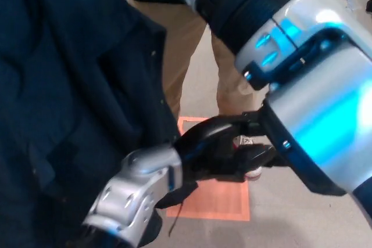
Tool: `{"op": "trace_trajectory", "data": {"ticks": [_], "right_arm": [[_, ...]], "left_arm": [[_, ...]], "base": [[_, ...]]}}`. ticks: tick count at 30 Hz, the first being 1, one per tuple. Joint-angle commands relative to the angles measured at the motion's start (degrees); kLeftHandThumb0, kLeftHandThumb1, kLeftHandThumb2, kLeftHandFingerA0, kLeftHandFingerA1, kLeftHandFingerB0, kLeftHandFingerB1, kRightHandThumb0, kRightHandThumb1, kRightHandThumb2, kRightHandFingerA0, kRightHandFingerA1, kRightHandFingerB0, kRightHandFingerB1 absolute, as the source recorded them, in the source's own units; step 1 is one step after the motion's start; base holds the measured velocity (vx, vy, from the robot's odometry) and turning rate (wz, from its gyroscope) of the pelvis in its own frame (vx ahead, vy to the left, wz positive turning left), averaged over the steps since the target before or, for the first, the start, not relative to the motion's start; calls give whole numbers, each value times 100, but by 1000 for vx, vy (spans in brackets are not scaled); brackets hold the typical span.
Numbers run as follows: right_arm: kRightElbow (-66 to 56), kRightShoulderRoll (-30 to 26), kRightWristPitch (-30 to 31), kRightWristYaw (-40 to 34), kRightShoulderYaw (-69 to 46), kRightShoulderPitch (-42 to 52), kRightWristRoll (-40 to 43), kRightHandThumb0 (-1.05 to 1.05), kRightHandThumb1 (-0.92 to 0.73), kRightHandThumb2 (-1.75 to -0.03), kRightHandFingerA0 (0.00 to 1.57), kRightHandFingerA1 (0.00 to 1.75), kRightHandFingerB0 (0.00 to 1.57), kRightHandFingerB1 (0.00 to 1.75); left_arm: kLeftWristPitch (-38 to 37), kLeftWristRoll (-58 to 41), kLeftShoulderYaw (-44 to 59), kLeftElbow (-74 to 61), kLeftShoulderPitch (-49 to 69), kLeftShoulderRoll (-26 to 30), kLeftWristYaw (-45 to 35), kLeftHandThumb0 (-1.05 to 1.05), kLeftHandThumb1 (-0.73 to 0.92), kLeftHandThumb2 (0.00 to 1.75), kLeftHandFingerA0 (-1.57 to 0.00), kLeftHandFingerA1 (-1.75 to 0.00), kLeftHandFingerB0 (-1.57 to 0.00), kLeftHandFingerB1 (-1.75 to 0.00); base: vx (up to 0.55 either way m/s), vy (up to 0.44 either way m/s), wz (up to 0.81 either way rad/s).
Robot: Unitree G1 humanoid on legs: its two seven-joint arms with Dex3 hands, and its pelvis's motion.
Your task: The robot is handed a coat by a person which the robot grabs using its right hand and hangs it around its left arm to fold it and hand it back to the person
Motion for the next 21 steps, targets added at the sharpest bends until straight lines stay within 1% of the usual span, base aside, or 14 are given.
{"op": "trace_trajectory", "data": {"ticks": [1, 2, 3, 4, 5, 6, 7, 8, 19, 20, 21], "right_arm": [[-1279, 108, 54, 943, -1, 395, 444, -31, -75, -63, 82, 82, 77, 55], [-1515, 64, 136, 1014, 111, 464, 304, -34, -81, -63, 91, 95, 77, 64], [-1786, 57, 131, 1069, 214, 601, 221, -35, -86, -64, 103, 105, 90, 76], [-2026, 72, 64, 1097, 301, 755, 190, -35, -86, -64, 103, 105, 90, 76], [-2232, 91, 176, 1228, 334, 833, 222, -35, -89, -65, 104, 110, 93, 78], [-2433, 111, 293, 1361, 368, 912, 256, -36, -90, -66, 103, 122, 91, 84], [-2583, 128, 385, 1464, 390, 975, 277, -36, -90, -66, 103, 122, 91, 84], [-3030, 176, 618, 1660, 411, 1111, 355, -36, -89, -65, 90, 89, 78, 71], [-3490, 285, 966, 1892, 455, 1341, 273, -36, -89, -65, 90, 89, 78, 71], [-4239, -303, 1571, 2128, -277, 986, 492, -40, -84, -65, 106, 77, 102, 71], [-4678, -611, 2001, 2304, -628, 799, 538, -41, -86, -66, 104, 71, 106, 70]], "left_arm": [[-278, 356, 110, 675, -553, -258, 608, -60, 63, 94, -31, -51, -27, -48], [-300, 522, 39, 676, -603, -231, 753, -51, 83, 65, -32, -35, -29, -34], [-315, 872, -137, 713, -728, -111, 950, -52, 83, 66, -27, -32, -29, -33], [-318, 1286, -362, 758, -880, 55, 1154, -52, 83, 66, -27, -32, -29, -33], [-407, 1672, -546, 728, -890, 174, 1495, -62, 69, 98, -29, -48, -29, -47], [-416, 1978, -681, 666, -898, 257, 1811, -55, 73, 65, -44, -38, -39, -35], [-380, 2153, -755, 604, -904, 296, 2027, -55, 73, 65, -44, -38, -39, -35], [-733, 2313, -820, 770, -1006, 441, 2118, -47, 78, 64, -47, -46, -42, -35], [-842, 2337, -902, 756, -934, 541, 2310, -47, 78, 64, -47, -46, -42, -35], [-1393, 1415, 296, 2506, -2010, 808, 2285, -57, 92, 69, -23, -29, -29, -31], [-1566, 891, 961, 3312, -2510, 898, 2303, -71, 83, 66, -21, -29, -28, -30]], "base": [[0, 0, 0], [0, 0, 0], [0, 0, 0], [0, 0, 0], [0, 0, 0], [0, 0, 0], [0, 0, 0], [0, 0, 0], [0, 0, 0], [0, 0, 0], [0, 0, 0]]}}
